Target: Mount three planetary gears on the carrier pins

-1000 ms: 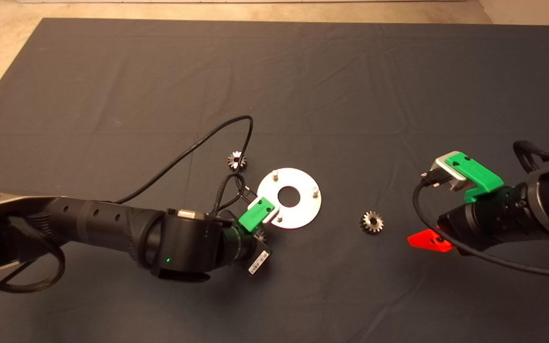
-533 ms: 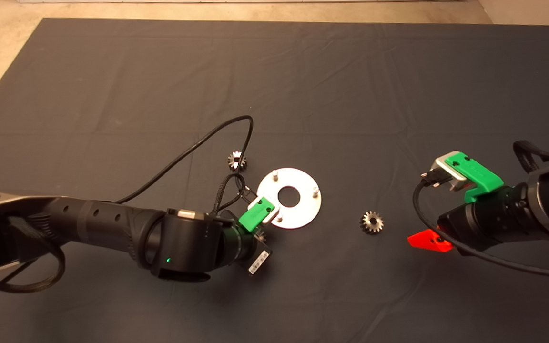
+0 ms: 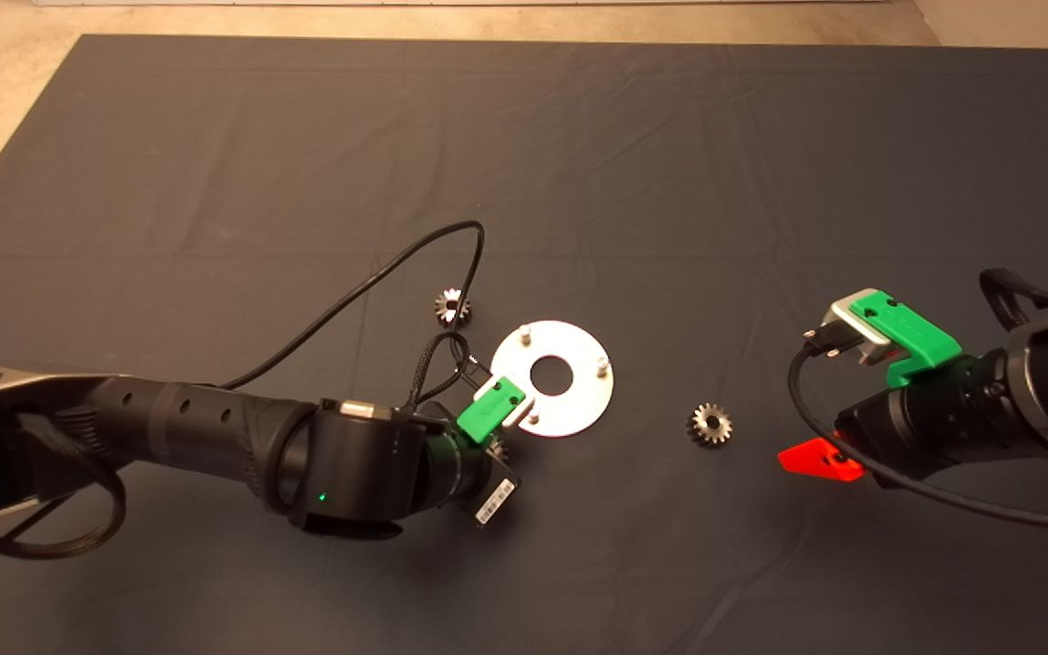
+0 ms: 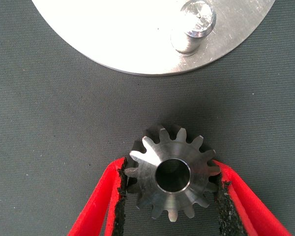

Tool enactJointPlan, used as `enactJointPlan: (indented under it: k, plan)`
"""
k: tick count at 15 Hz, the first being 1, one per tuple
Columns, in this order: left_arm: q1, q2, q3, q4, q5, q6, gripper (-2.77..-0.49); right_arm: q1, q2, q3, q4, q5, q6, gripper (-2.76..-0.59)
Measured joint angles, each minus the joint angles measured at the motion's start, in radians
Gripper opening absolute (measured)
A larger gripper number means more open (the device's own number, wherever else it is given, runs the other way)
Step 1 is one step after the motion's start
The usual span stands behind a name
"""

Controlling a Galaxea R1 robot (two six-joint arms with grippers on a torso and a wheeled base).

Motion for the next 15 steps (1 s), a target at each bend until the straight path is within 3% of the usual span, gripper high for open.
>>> enactJointPlan:
  k: [15]
  plan:
    - [-0.001, -0.001, 0.007, 0.0, 0.002, 0.0, -2.38, 0.016, 0.0, 0.0, 0.014, 0.0, 0.0, -0.63]
